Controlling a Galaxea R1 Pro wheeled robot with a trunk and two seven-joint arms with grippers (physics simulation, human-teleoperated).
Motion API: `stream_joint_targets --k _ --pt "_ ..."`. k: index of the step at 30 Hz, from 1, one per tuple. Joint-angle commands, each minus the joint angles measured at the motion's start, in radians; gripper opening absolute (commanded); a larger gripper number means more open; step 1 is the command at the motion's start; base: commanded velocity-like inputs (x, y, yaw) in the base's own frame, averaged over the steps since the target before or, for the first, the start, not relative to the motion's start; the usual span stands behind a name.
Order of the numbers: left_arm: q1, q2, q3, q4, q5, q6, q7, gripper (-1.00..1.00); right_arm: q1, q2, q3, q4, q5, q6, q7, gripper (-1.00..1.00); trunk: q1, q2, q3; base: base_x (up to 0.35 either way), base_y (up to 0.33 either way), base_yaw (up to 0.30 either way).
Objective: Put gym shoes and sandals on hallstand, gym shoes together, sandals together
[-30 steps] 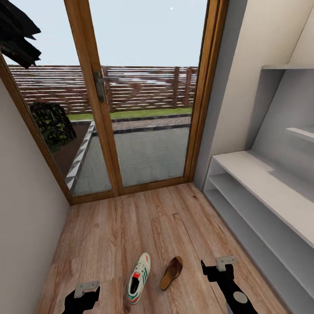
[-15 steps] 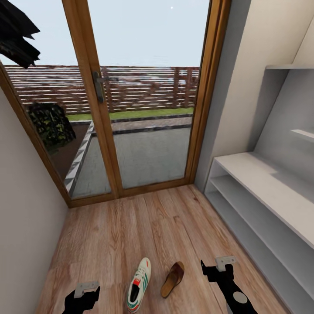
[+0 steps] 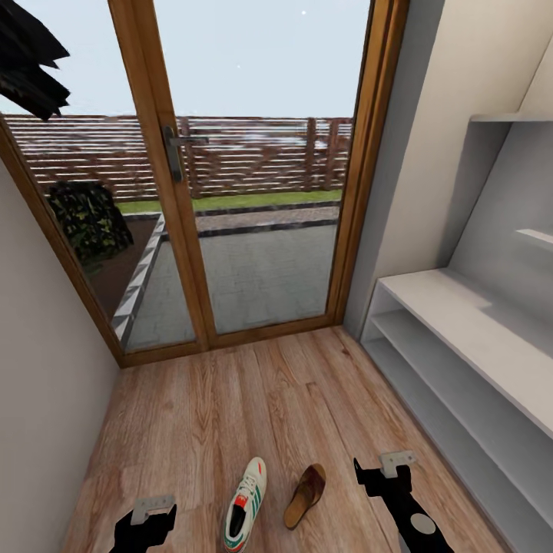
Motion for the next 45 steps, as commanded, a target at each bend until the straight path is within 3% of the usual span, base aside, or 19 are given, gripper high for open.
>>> stream_joint_targets --k 1,13,26,32,37,38,40,45 --pt "-0.001 0.000 0.006 0.001 -0.008 -0.004 -0.001 1.00 0.000 0.000 0.000 0.000 0.008 -0.002 0.000 1.00 0.000 0.000 -0.001 0.005 0.001 0.000" --pt "-0.001 -0.003 -0.001 0.001 -0.008 -0.002 -0.005 1.00 0.000 0.000 -0.001 -0.002 0.008 -0.002 0.000 1.00 0.000 0.000 -0.001 0.002 0.000 0.000" --pt "-0.021 -0.013 -0.104 -0.017 -0.022 0.007 -0.006 1.00 -0.001 0.002 0.001 -0.016 0.009 0.002 0.002 1.00 0.000 0.000 -0.001 0.000 0.000 0.000" --pt "-0.053 -0.013 -0.116 -0.041 -0.025 0.017 -0.009 1.00 -0.006 0.003 0.000 -0.062 0.008 0.007 0.004 1.00 0.000 0.000 -0.001 0.000 0.000 0.000" --pt "-0.096 -0.009 -0.125 -0.051 -0.047 0.074 -0.043 1.00 -0.023 0.003 0.000 -0.132 0.007 0.052 0.026 1.00 0.000 0.000 -0.001 0.000 0.000 0.000" --pt "-0.135 -0.007 -0.137 -0.053 -0.087 0.157 -0.100 1.00 -0.037 0.002 0.000 -0.205 0.007 0.140 0.070 1.00 0.000 0.000 -0.001 0.000 0.000 0.000" --pt "-0.158 -0.007 -0.141 -0.054 -0.110 0.202 -0.123 1.00 -0.041 0.002 -0.002 -0.246 0.008 0.191 0.094 1.00 0.000 0.000 -0.001 0.000 0.000 0.000" --pt "-0.181 -0.009 -0.147 -0.050 -0.139 0.250 -0.146 1.00 -0.045 0.000 -0.005 -0.302 0.004 0.255 0.118 1.00 0.000 0.000 -0.001 0.000 0.000 0.000"
